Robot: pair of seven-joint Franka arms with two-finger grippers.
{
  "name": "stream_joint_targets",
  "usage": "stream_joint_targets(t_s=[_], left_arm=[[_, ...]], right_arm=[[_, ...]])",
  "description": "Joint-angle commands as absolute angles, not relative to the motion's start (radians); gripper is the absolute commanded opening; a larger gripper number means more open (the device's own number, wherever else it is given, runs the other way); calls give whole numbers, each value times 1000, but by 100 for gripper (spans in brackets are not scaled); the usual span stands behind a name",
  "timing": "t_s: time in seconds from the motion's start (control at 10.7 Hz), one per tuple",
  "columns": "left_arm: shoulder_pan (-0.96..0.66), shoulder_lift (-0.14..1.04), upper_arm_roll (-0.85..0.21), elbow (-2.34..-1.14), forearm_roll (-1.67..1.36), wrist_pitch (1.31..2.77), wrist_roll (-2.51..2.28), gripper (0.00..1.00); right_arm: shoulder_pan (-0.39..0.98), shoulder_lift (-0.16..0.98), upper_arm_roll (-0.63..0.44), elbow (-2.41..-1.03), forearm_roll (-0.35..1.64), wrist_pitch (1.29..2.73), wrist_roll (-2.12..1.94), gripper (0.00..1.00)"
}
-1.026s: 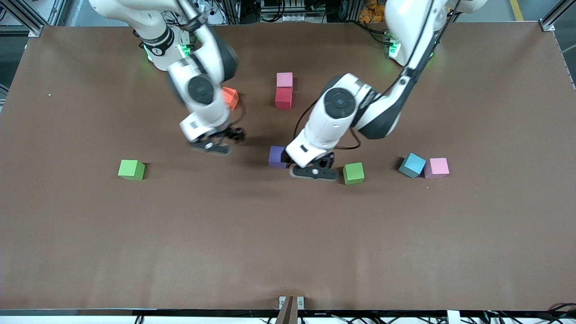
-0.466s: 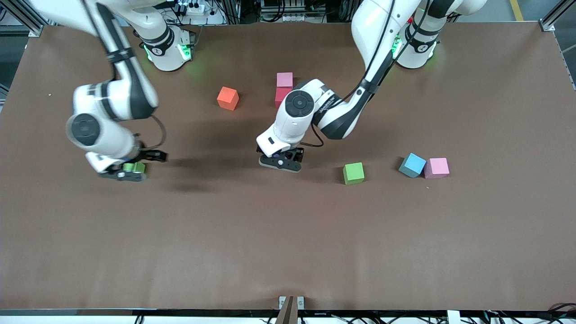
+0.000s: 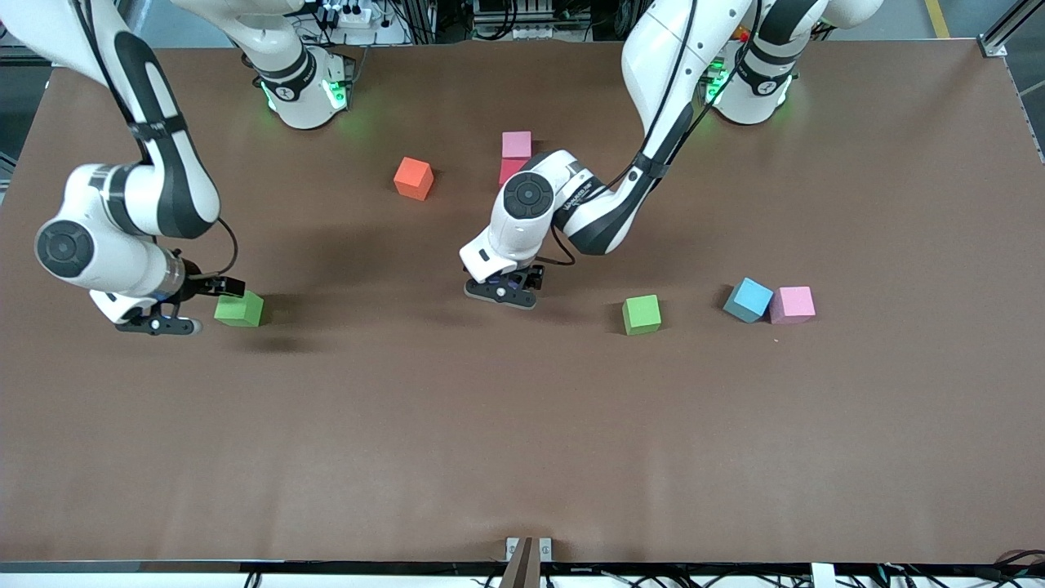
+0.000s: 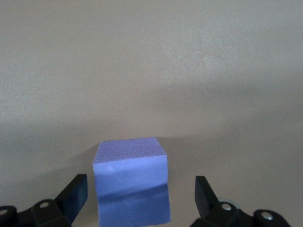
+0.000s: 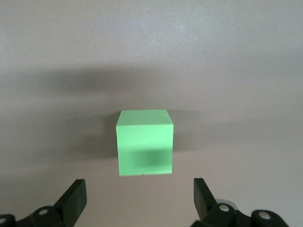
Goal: Arrange blocks into number 1
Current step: 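Grasp the purple cube with the left gripper while the right gripper grasps green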
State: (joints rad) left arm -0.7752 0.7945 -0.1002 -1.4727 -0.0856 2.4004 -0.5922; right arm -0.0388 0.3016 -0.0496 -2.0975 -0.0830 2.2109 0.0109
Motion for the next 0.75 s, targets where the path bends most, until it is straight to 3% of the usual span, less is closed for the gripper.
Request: stream_joint_targets(t_s=[0.0, 0.09, 0.19, 0.28, 0.37, 0.47, 0.56, 0.65], left_arm=[[-796, 824, -84, -1448, -112, 2404, -607, 100], [-796, 824, -75, -1450, -112, 2404, -606, 95], [-796, 824, -74, -1450, -110, 2404, -606, 79], [-798, 824, -74, -1451, -109, 2404, -607, 55], [-799, 822, -74, -1453, -104, 2404, -607, 20], [-804, 818, -74, -1456, -109, 2402, -615, 0], [-805, 807, -72, -1460, -110, 2387, -688, 0], [-805, 790, -74, -1465, -106, 2349, -795, 0]], right_arm=[[-75, 386, -28, -2075, -101, 2270, -6, 100], [-78, 409, -28, -2079, -100, 2304, -5, 100], [-80, 422, -28, -2080, -98, 2315, -5, 100], [-86, 431, -28, -2079, -98, 2319, -5, 100], [-89, 445, -28, -2079, -95, 2336, -5, 100], [-94, 463, -28, -2079, -92, 2350, -3, 100], [-94, 468, -28, -2079, -91, 2356, -3, 100], [-92, 471, -28, -2080, -91, 2358, 0, 46]])
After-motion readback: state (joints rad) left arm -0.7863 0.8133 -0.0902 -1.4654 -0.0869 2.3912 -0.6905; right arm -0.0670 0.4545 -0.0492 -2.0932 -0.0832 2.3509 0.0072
